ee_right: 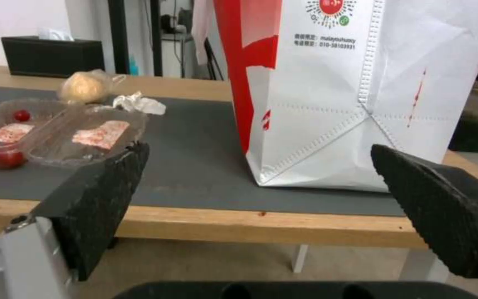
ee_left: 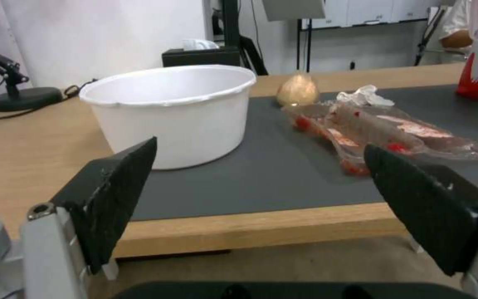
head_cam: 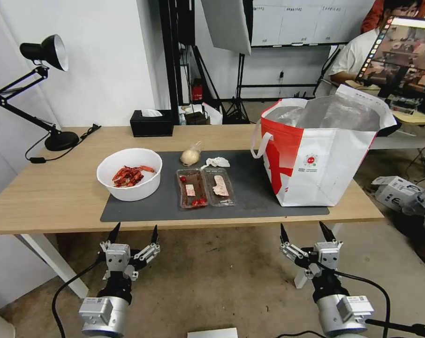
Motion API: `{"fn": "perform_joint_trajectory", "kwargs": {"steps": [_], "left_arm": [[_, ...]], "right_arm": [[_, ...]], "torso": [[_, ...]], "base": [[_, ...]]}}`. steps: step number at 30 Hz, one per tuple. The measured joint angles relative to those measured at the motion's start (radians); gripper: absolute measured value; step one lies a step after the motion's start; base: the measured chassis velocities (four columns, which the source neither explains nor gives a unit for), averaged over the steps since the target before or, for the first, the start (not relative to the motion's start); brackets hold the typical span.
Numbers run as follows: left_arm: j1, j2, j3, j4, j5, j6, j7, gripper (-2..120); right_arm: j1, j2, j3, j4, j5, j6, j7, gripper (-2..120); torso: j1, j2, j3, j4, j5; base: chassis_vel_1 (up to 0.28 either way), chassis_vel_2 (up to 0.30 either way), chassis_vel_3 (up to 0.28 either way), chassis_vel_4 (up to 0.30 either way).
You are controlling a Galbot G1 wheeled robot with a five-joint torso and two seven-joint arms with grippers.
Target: Pick up the trash from the table and place it into the takeout bag.
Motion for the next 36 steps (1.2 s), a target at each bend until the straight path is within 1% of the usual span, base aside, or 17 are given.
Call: {"fn": "perform_joint_trajectory", "kwargs": {"steps": [16, 20, 21, 23, 24, 26, 27, 28, 30, 31, 32, 33, 35, 36], "left_arm": [[0.000, 0.000, 0.000, 0.000, 0.000, 0.000, 0.000, 100], [-0.001, -0.001, 0.001, -0.001, -0.001, 0.010, -0.004, 100], [-0.004, -0.005, 0.002, -0.005, -0.007, 0.030, -0.014, 100], [-0.015, -0.020, 0.013, -0.030, -0.032, 0.113, -0.053, 100], [-0.015, -0.020, 0.013, -0.030, -0.032, 0.113, -0.053, 100], [-0.029, -0.038, 0.027, -0.058, -0.060, 0.207, -0.098, 100], [-0.036, -0.040, 0.029, -0.068, -0.079, 0.227, -0.113, 100], [-0.036, -0.040, 0.029, -0.068, -0.079, 0.227, -0.113, 100], [-0.044, -0.038, 0.029, -0.079, -0.104, 0.234, -0.124, 100], [-0.044, -0.038, 0.029, -0.079, -0.104, 0.234, -0.124, 100], [-0.044, -0.035, 0.028, -0.080, -0.111, 0.228, -0.124, 100], [-0.044, -0.034, 0.027, -0.080, -0.113, 0.219, -0.121, 100], [-0.043, -0.032, 0.026, -0.080, -0.113, 0.215, -0.119, 100], [-0.043, -0.031, 0.026, -0.079, -0.114, 0.212, -0.117, 100]], "right_arm": [[0.000, 0.000, 0.000, 0.000, 0.000, 0.000, 0.000, 100], [0.005, -0.017, 0.002, 0.002, 0.020, -0.023, -0.001, 100], [0.011, -0.036, 0.005, 0.006, 0.041, -0.049, -0.004, 100], [0.031, -0.093, 0.015, 0.022, 0.107, -0.126, -0.015, 100], [0.031, -0.093, 0.015, 0.022, 0.107, -0.126, -0.015, 100], [0.053, -0.154, 0.026, 0.038, 0.177, -0.210, -0.026, 100], [0.062, -0.179, 0.030, 0.045, 0.206, -0.246, -0.031, 100], [0.062, -0.179, 0.030, 0.045, 0.206, -0.246, -0.031, 100], [0.083, -0.240, 0.040, 0.061, 0.276, -0.330, -0.042, 100], [0.083, -0.240, 0.040, 0.061, 0.276, -0.330, -0.042, 100], [0.097, -0.264, 0.041, 0.065, 0.312, -0.348, -0.051, 100], [0.113, -0.273, 0.035, 0.068, 0.336, -0.342, -0.061, 100], [0.117, -0.274, 0.032, 0.068, 0.342, -0.337, -0.064, 100], [0.119, -0.272, 0.028, 0.068, 0.346, -0.332, -0.065, 100]], "torso": [[0.000, 0.000, 0.000, 0.0000, 0.0000], [0.000, 0.000, 0.000, -0.0001, 0.0001], [0.000, 0.000, 0.000, -0.0001, 0.0000], [0.000, 0.000, 0.000, 0.0000, 0.0002], [0.000, 0.000, 0.000, 0.0000, 0.0002], [0.000, 0.000, 0.000, 0.0000, 0.0002], [0.000, 0.000, 0.000, 0.0001, -0.0001], [0.000, 0.000, 0.000, 0.0001, -0.0001], [0.000, 0.000, 0.000, 0.0000, 0.0003], [0.000, 0.000, 0.000, 0.0000, 0.0003], [0.000, 0.000, 0.000, 0.0000, -0.0004], [0.000, 0.000, 0.000, 0.0003, 0.0003], [0.000, 0.000, 0.000, 0.0004, 0.0002], [0.000, 0.000, 0.000, 0.0000, 0.0001]], "base": [[0.000, 0.000, 0.000, 0.000], [0.000, 0.000, 0.000, 0.000], [0.000, 0.000, 0.000, 0.000], [0.000, 0.000, 0.000, 0.000], [0.000, 0.000, 0.000, 0.000], [0.000, 0.000, 0.000, 0.000], [0.000, 0.000, 0.000, 0.000], [0.000, 0.000, 0.000, 0.000], [0.000, 0.000, 0.000, 0.000], [0.000, 0.000, 0.000, 0.000], [0.000, 0.000, 0.000, 0.000], [0.000, 0.000, 0.000, 0.000], [0.000, 0.000, 0.000, 0.000], [0.000, 0.000, 0.000, 0.000]]}}
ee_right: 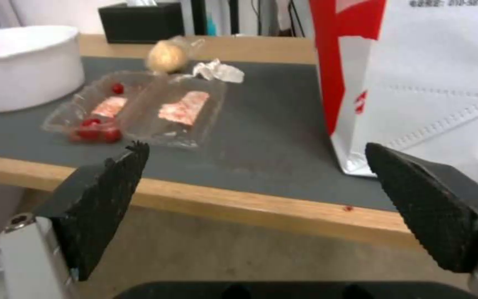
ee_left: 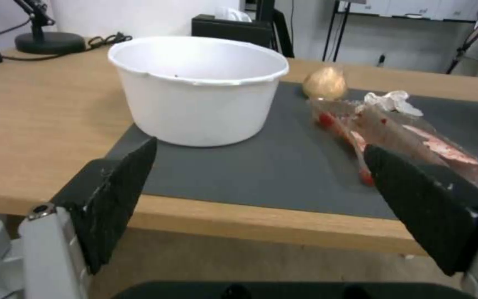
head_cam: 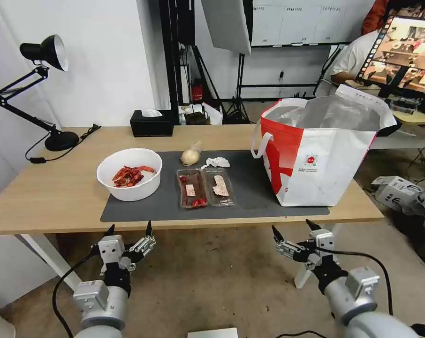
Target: Pick up the trash from the table and place it into the takeout bag.
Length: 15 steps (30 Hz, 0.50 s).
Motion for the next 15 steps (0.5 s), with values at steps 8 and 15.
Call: {"fn": "perform_joint_trajectory", "kwargs": {"steps": [8, 15], "left_arm": [[-0.001, 0.003, 0.003, 0.007, 0.001, -0.007, 0.007, 100], [-0.003, 0.006, 0.004, 0.011, 0.002, -0.009, 0.010, 100]], "right_arm": [[0.001, 0.013, -0.005, -0.006, -0.001, 0.025, 0.000, 100], [0.004, 0.014, -0.006, -0.010, -0.002, 0.027, 0.003, 100]], "torso": [[0.000, 0.000, 0.000, -0.0001, 0.0000], [0.000, 0.000, 0.000, 0.0000, -0.0001]], "base": [[0.000, 0.000, 0.000, 0.000], [0.000, 0.000, 0.000, 0.000]]}}
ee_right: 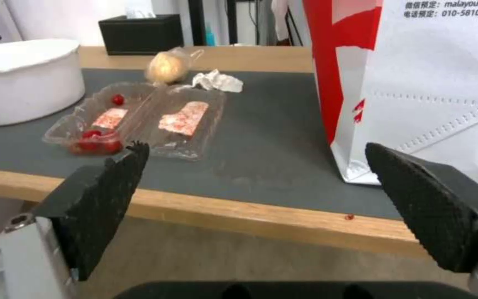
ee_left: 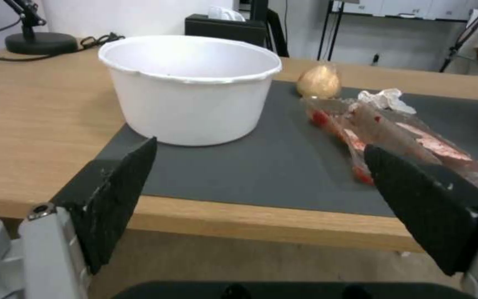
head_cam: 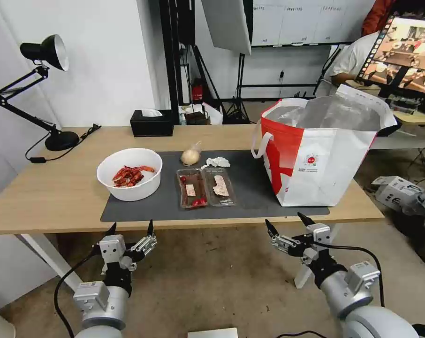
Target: Pick up the trash from the table and place it into the takeout bag.
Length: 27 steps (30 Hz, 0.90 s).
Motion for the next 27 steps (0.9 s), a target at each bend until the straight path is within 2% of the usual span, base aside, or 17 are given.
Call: {"fn": "perform_joint_trajectory", "kwargs": {"steps": [9, 11, 12, 14, 15, 16, 18, 19, 21, 22, 25, 26, 27], "left_arm": [[0.012, -0.001, -0.001, -0.003, 0.003, -0.003, 0.006, 100], [0.017, -0.004, -0.003, -0.004, 0.004, -0.009, 0.006, 100], [0.017, -0.004, -0.003, -0.004, 0.004, -0.009, 0.006, 100], [0.025, -0.006, -0.007, -0.006, 0.008, -0.016, 0.006, 100], [0.032, -0.005, -0.011, -0.007, 0.011, -0.018, 0.007, 100], [0.032, -0.005, -0.011, -0.007, 0.011, -0.018, 0.007, 100], [0.041, -0.001, -0.020, -0.013, 0.011, -0.019, 0.008, 100], [0.041, -0.001, -0.020, -0.013, 0.011, -0.019, 0.008, 100], [0.045, 0.001, -0.027, -0.016, 0.009, -0.019, 0.010, 100], [0.045, 0.001, -0.027, -0.016, 0.009, -0.019, 0.010, 100], [0.049, 0.001, -0.031, -0.015, 0.016, -0.019, 0.010, 100], [0.049, 0.001, -0.031, -0.015, 0.016, -0.019, 0.010, 100], [0.051, 0.001, -0.031, -0.014, 0.017, -0.019, 0.010, 100]], "right_arm": [[0.017, 0.000, -0.016, -0.005, 0.070, 0.008, 0.036, 100], [0.043, -0.002, -0.041, -0.016, 0.180, 0.043, 0.062, 100], [0.043, -0.002, -0.041, -0.016, 0.180, 0.043, 0.062, 100], [0.068, -0.001, -0.067, -0.020, 0.271, 0.057, 0.089, 100], [0.096, 0.002, -0.097, -0.025, 0.353, 0.066, 0.123, 100], [0.096, 0.002, -0.097, -0.025, 0.353, 0.066, 0.123, 100], [0.150, 0.010, -0.153, -0.047, 0.475, 0.079, 0.183, 100], [0.150, 0.010, -0.153, -0.047, 0.475, 0.079, 0.183, 100], [0.215, 0.015, -0.216, -0.081, 0.618, 0.094, 0.268, 100], [0.215, 0.015, -0.216, -0.081, 0.618, 0.094, 0.268, 100], [0.283, 0.025, -0.281, -0.111, 0.801, 0.105, 0.379, 100], [0.283, 0.025, -0.281, -0.111, 0.801, 0.105, 0.379, 100], [0.308, 0.034, -0.302, -0.117, 0.866, 0.106, 0.424, 100]], "torso": [[0.000, 0.000, 0.000, -0.0001, 0.0000], [0.000, 0.000, 0.000, -0.0001, 0.0000], [0.000, 0.000, 0.000, -0.0001, 0.0000], [0.000, 0.000, 0.000, -0.0001, -0.0001], [0.000, 0.000, 0.000, 0.0000, -0.0002], [0.000, 0.000, 0.000, 0.0000, -0.0002], [0.000, 0.000, 0.000, 0.0000, -0.0001], [0.000, 0.000, 0.000, 0.0000, -0.0001], [0.000, 0.000, 0.000, 0.0001, -0.0001], [0.000, 0.000, 0.000, 0.0001, -0.0001], [0.000, 0.000, 0.000, 0.0000, -0.0002], [0.000, 0.000, 0.000, 0.0000, -0.0002], [0.000, 0.000, 0.000, 0.0000, -0.0001]], "base": [[0.000, 0.000, 0.000, 0.000], [0.000, 0.000, 0.000, 0.000], [0.000, 0.000, 0.000, 0.000], [0.000, 0.000, 0.000, 0.000], [0.000, 0.000, 0.000, 0.000], [0.000, 0.000, 0.000, 0.000], [0.000, 0.000, 0.000, 0.000], [0.000, 0.000, 0.000, 0.000], [0.000, 0.000, 0.000, 0.000], [0.000, 0.000, 0.000, 0.000], [0.000, 0.000, 0.000, 0.000], [0.000, 0.000, 0.000, 0.000], [0.000, 0.000, 0.000, 0.000]]}}
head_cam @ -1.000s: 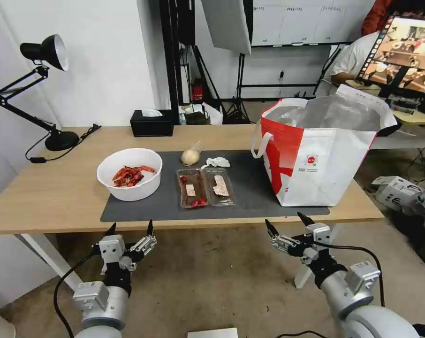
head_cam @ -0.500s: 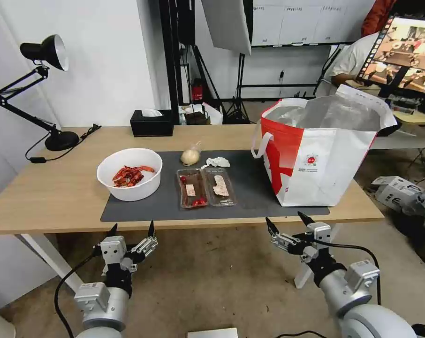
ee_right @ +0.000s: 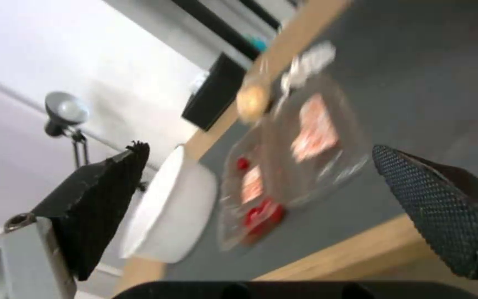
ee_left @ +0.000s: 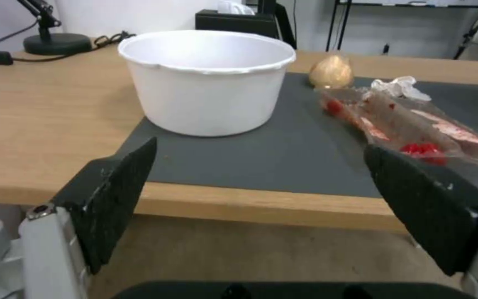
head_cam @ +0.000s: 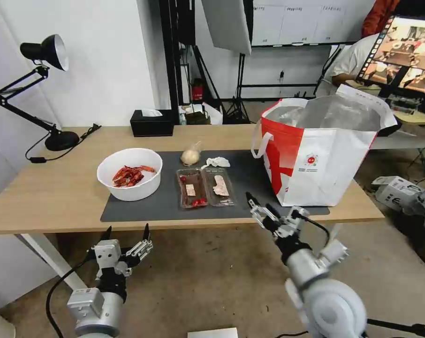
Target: Pick up the trash from the table and place it into the takeout bag.
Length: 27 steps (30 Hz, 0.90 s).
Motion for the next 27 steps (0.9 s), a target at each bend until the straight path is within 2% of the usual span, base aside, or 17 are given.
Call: {"fn": "perform_joint_trajectory", "kwargs": {"steps": [1, 2, 4, 8, 14, 27], "left_arm": [[0.002, -0.001, -0.001, 0.001, 0.000, 0.000, 0.000, 100], [0.002, -0.001, -0.001, 0.001, 0.000, 0.000, 0.000, 100], [0.004, -0.002, -0.002, 0.001, 0.000, 0.000, 0.000, 100], [0.008, -0.001, -0.008, 0.002, -0.002, 0.001, -0.001, 100], [0.010, 0.002, -0.016, 0.003, -0.007, 0.002, -0.002, 100], [0.019, -0.005, -0.018, 0.005, -0.006, 0.001, -0.003, 100]], "right_arm": [[0.030, 0.014, -0.024, -0.008, 0.060, 0.000, 0.053, 100], [0.030, 0.014, -0.024, -0.008, 0.060, 0.000, 0.053, 100], [0.073, 0.041, -0.053, -0.025, 0.131, 0.001, 0.129, 100], [0.119, 0.081, -0.083, -0.051, 0.205, 0.003, 0.213, 100], [0.155, 0.112, -0.111, -0.094, 0.227, 0.011, 0.251, 100], [0.212, 0.140, -0.123, -0.153, 0.226, 0.026, 0.264, 100]], "torso": [[0.000, 0.000, 0.000, 0.0001, -0.0001], [0.000, 0.000, 0.000, 0.0001, -0.0001], [0.000, 0.000, 0.000, 0.0000, -0.0001], [0.000, 0.000, 0.000, 0.0001, -0.0001], [0.000, 0.000, 0.000, 0.0000, 0.0000], [0.000, 0.000, 0.000, 0.0000, 0.0001]], "base": [[0.000, 0.000, 0.000, 0.000], [0.000, 0.000, 0.000, 0.000], [0.000, 0.000, 0.000, 0.000], [0.000, 0.000, 0.000, 0.000], [0.000, 0.000, 0.000, 0.000], [0.000, 0.000, 0.000, 0.000]]}}
